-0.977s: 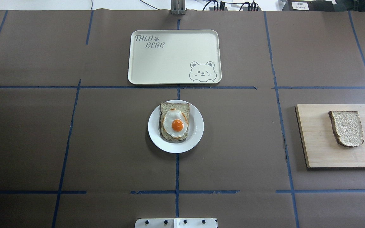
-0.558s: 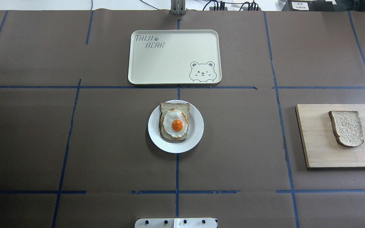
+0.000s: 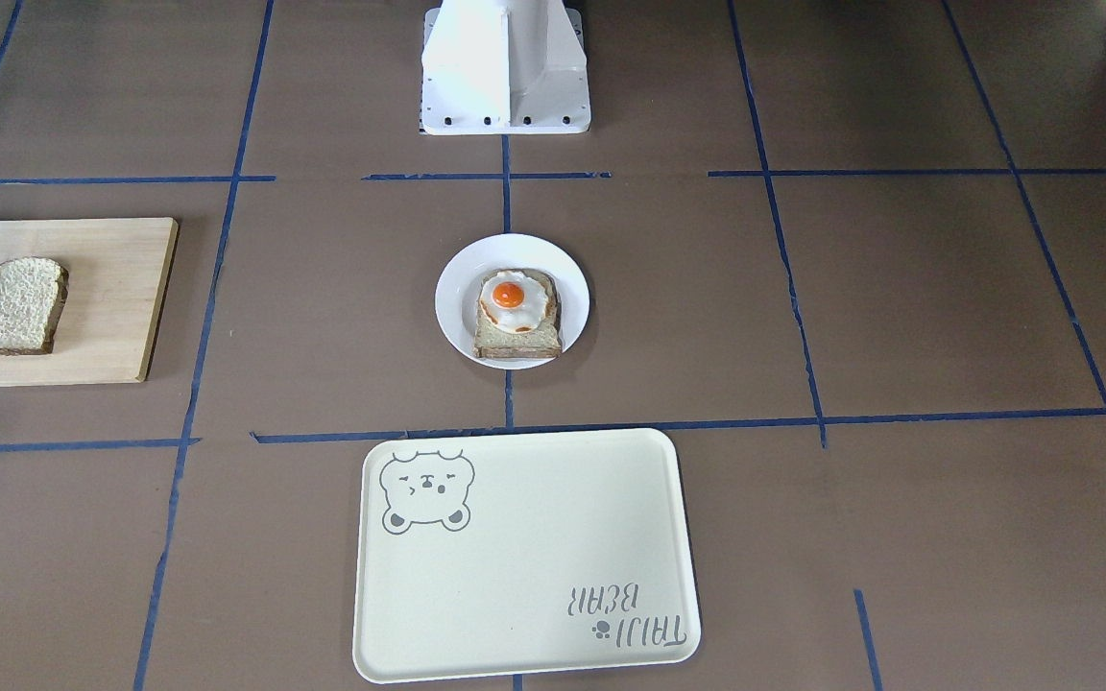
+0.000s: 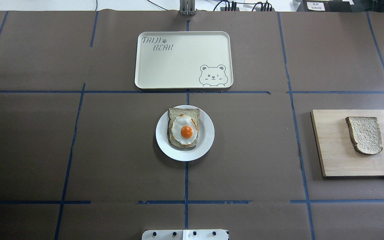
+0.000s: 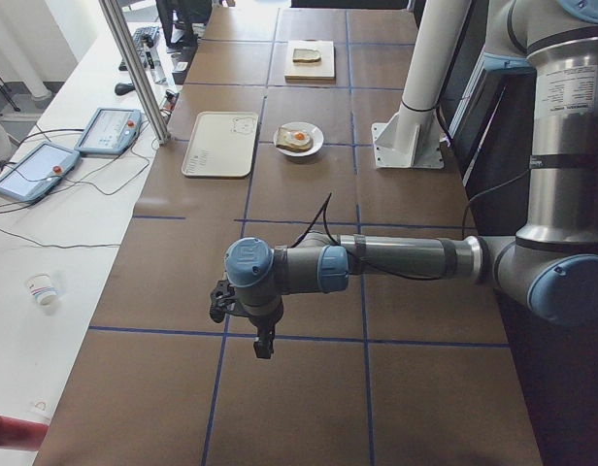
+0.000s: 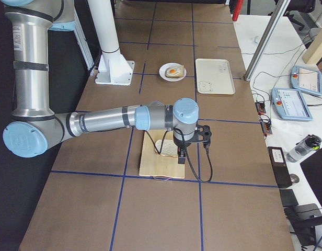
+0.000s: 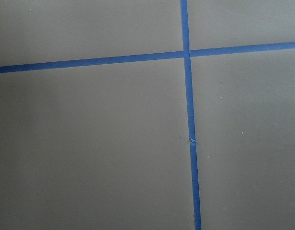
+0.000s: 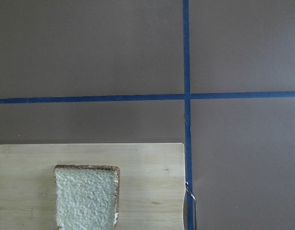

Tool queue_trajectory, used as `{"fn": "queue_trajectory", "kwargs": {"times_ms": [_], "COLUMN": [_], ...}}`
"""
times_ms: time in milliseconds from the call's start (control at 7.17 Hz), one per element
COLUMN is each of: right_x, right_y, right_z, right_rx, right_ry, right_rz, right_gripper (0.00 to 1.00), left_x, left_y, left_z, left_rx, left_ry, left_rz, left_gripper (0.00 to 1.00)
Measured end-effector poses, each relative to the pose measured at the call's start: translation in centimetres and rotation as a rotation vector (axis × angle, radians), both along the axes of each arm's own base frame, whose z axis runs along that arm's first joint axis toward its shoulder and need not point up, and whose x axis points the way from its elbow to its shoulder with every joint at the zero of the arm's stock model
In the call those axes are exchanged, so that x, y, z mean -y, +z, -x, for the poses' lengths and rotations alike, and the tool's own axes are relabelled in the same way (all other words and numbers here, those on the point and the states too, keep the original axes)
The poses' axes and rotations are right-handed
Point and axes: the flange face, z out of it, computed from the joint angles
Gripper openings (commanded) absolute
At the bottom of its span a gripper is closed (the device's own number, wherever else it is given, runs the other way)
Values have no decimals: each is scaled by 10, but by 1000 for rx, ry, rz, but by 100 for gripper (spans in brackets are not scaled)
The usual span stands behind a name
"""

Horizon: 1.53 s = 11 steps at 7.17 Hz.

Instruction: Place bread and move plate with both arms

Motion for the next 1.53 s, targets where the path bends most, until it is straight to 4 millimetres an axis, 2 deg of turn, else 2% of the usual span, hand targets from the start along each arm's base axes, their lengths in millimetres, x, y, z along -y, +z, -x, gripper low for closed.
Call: {"fn": "queue_trajectory", "kwargs": {"times_ms": [419,558,698,977,1535], "right_x": [-24,-31,-36,-37,-26], "right_y": [3,14,31,65,91], "right_z": [80,109,129,152,192], "right_rx": [42,49,46,41,30], "right_ry": [56,59,58,43,-19], "right_rz": [-6,-9,-16,-20,-7], "right_gripper": [100,100,100,100,98], "left_x": [0,0,0,0,0], "left_y": [-2,-2,-2,-1,-2], "left_z": [0,0,0,-1,-4], "left_rx": [1,0,1,0,-54], "left_ry": [-6,-6,-6,-6,-10], "left_rz": [2,2,3,3,8], "left_gripper": [100,100,100,100,100]}}
